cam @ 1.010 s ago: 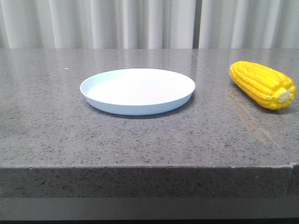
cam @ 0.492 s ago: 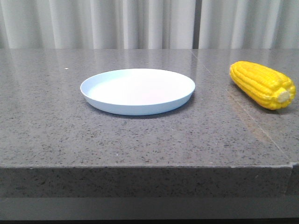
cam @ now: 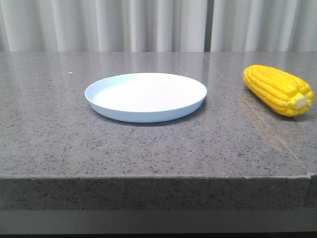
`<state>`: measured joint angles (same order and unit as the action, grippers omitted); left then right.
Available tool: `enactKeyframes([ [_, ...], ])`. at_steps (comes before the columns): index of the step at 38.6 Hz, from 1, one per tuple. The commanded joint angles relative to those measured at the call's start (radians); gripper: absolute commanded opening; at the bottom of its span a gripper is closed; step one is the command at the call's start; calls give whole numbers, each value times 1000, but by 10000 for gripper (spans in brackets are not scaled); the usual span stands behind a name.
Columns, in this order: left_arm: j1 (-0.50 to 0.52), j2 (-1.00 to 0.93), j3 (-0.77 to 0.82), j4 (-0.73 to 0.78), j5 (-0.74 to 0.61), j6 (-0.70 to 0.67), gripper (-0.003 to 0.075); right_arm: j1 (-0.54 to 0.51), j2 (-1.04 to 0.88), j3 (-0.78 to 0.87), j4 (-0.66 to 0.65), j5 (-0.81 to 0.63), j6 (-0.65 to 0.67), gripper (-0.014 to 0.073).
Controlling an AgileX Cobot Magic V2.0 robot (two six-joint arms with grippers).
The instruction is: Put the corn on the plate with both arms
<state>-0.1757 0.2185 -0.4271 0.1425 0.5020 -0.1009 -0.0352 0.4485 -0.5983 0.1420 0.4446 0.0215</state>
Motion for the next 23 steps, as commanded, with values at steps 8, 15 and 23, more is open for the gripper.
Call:
enactKeyframes([
  [8, 0, 9, -25, 1, -70, -7, -20, 0, 368, -264, 75, 104, -6, 660],
  [15, 0, 9, -25, 1, -70, -7, -20, 67, 612, -399, 152, 175, -6, 660],
  [23, 0, 9, -25, 1, -70, -7, -20, 119, 925, -539, 154, 247, -6, 660],
])
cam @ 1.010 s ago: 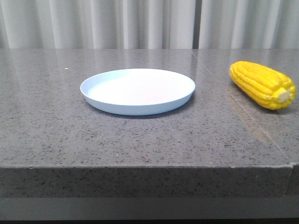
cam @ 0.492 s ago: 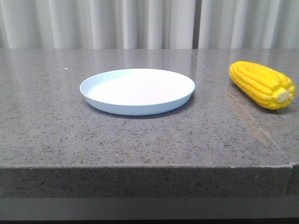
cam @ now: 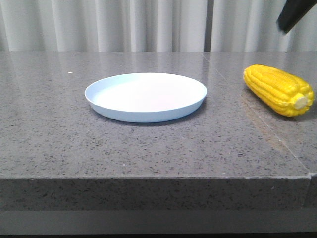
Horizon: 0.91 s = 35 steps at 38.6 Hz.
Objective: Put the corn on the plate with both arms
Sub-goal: 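Lower the right gripper over the yellow corn cob and grasp it, then carry the corn cob with the right gripper onto the plate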
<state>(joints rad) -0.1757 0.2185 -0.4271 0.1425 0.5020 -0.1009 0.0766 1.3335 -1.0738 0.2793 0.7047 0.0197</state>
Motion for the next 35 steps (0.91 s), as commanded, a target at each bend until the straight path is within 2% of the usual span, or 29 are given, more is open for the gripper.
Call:
enactKeyframes([
  [1, 0, 9, -25, 1, -70, -7, -20, 12, 71, -79, 17, 0, -4, 660],
  [9, 0, 9, -25, 1, -70, -7, -20, 52, 223, -117, 17, 33, -4, 659],
  [11, 0, 9, -25, 1, -70, -7, -20, 54, 236, -117, 17, 50, -4, 627],
  [20, 0, 9, -25, 1, -70, -7, -20, 54, 232, -117, 17, 48, -4, 202],
  [22, 0, 9, -25, 1, -70, -7, -20, 54, 221, -117, 17, 47, -4, 143],
  [24, 0, 9, -25, 1, -70, -7, -20, 54, 203, -119, 18, 47, -4, 122],
  [29, 0, 9, -25, 1, -70, -7, -20, 58, 156, -154, 18, 69, -4, 131],
  [35, 0, 9, -25, 1, -70, -7, -20, 112, 147, -277, 16, 158, -3, 131],
])
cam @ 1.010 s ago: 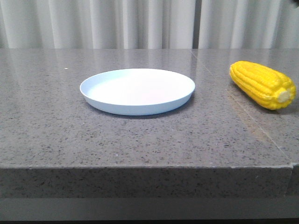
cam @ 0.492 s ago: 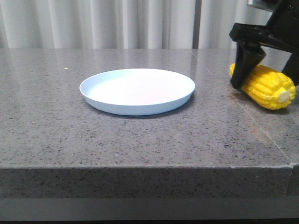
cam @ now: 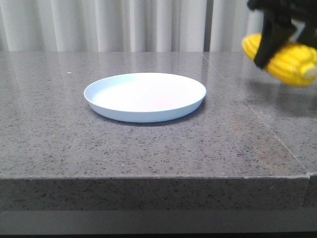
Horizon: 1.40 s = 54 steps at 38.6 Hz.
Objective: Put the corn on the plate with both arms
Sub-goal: 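Carry the corn cob with the right gripper onto the plate, then open the right gripper and lift it off the corn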
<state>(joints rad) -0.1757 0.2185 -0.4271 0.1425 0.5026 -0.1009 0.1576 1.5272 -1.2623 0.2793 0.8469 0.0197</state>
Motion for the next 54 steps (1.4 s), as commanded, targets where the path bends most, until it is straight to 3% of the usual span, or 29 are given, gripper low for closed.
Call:
enactKeyframes([
  [1, 0, 9, -25, 1, -71, -7, -20, 50, -47, -113, 13, 26, -3, 131],
  [6, 0, 9, -25, 1, -71, -7, -20, 152, -27, -209, -41, 41, 70, 131],
  [18, 0, 9, -25, 1, -71, -7, -20, 456, 182, -418, -431, 159, 434, 131],
  [25, 0, 9, -25, 1, -71, -7, -20, 510, 271, -448, -435, 144, 555, 131],
  [35, 0, 9, -25, 1, -71, -7, -20, 511, 312, -448, -424, 130, 567, 137],
  [39, 0, 9, -25, 1, -71, -7, -20, 511, 314, -448, -414, 129, 567, 227],
  [47, 0, 9, -25, 1, -71, -7, -20, 511, 314, -448, -379, 120, 567, 559],
  [50, 0, 9, -25, 1, -71, -7, -20, 511, 307, -448, -379, 119, 567, 612],
  [54, 0, 9, -25, 1, -71, -7, -20, 511, 273, -449, -380, 123, 567, 615],
])
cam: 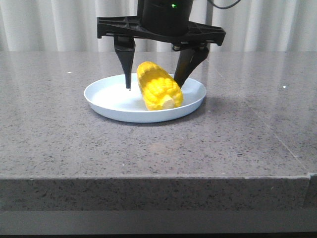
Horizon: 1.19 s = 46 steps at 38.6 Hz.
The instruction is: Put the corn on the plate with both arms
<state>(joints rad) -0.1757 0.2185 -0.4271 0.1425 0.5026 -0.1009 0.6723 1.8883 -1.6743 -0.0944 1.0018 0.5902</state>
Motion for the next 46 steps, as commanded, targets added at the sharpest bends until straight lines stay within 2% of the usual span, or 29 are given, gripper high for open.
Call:
enactKeyframes([
  [1, 0, 9, -25, 1, -71, -7, -20, -5, -100, -39, -8, -32, -4, 615],
  [6, 0, 9, -25, 1, -71, -7, -20, -5, -180, -86, -37, -11, -14, 607],
  [9, 0, 9, -25, 1, -71, -7, -20, -5, -216, -145, -37, 30, -60, 560],
  [13, 0, 9, -25, 1, -71, -7, -20, -5, -232, -209, -37, 81, -84, 374],
  [20, 0, 9, -25, 1, -71, -7, -20, -5, -236, -215, -39, 93, -86, -4],
  [22, 0, 9, -25, 1, -71, -7, -20, -5, -236, -215, -42, 97, -86, -76],
  [29, 0, 9, -25, 1, -71, -7, -20, -65, -247, -211, -41, 138, -137, -65],
  [35, 0, 9, -25, 1, -71, -7, -20, -181, -293, -167, -4, 189, -187, -65],
  [42, 0, 9, -25, 1, -71, -7, -20, -330, -427, 25, 86, 152, -271, -65],
  [46, 0, 9, -25, 1, -71, -7, -20, -418, -525, 166, 94, 111, -292, -65],
])
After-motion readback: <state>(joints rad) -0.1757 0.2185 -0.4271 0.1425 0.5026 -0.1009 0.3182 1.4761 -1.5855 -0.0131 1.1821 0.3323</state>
